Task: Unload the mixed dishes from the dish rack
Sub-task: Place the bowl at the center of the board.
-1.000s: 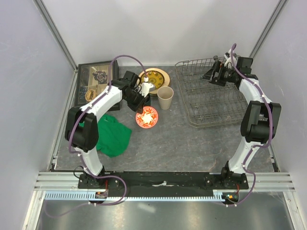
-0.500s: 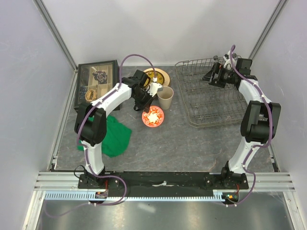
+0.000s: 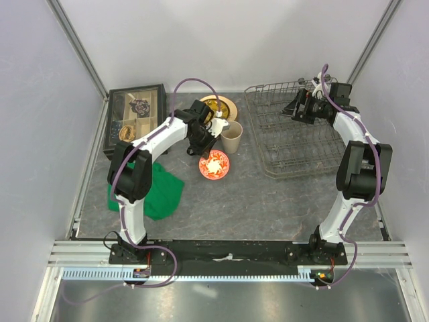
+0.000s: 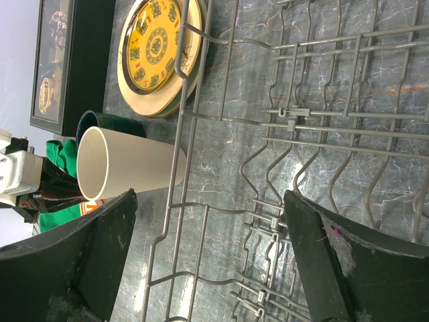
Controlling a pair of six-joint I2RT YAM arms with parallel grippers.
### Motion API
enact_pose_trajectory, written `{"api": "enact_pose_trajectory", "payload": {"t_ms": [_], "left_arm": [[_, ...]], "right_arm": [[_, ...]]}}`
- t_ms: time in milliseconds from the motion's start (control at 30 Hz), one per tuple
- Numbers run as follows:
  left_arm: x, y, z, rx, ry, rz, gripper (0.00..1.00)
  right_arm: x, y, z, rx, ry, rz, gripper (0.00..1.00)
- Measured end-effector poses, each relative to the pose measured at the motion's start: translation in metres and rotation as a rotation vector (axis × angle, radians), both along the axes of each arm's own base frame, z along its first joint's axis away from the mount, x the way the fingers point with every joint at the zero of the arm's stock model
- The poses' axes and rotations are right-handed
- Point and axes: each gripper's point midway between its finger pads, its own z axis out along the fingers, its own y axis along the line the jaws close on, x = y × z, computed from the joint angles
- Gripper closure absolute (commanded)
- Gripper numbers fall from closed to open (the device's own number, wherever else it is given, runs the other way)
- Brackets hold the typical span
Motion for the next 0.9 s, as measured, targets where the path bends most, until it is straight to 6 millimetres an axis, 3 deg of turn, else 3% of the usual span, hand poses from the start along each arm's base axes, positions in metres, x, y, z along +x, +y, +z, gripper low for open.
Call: {"api": "enact_pose_trajectory", "payload": {"t_ms": [900], "left_arm": [[0.002,0.001,-0.011,0.068,-0.02,0.007,0.98]], "right_arm": [[-0.003,-0.008,-0.002,0.021,0.007,-0.003,0.02]]}}
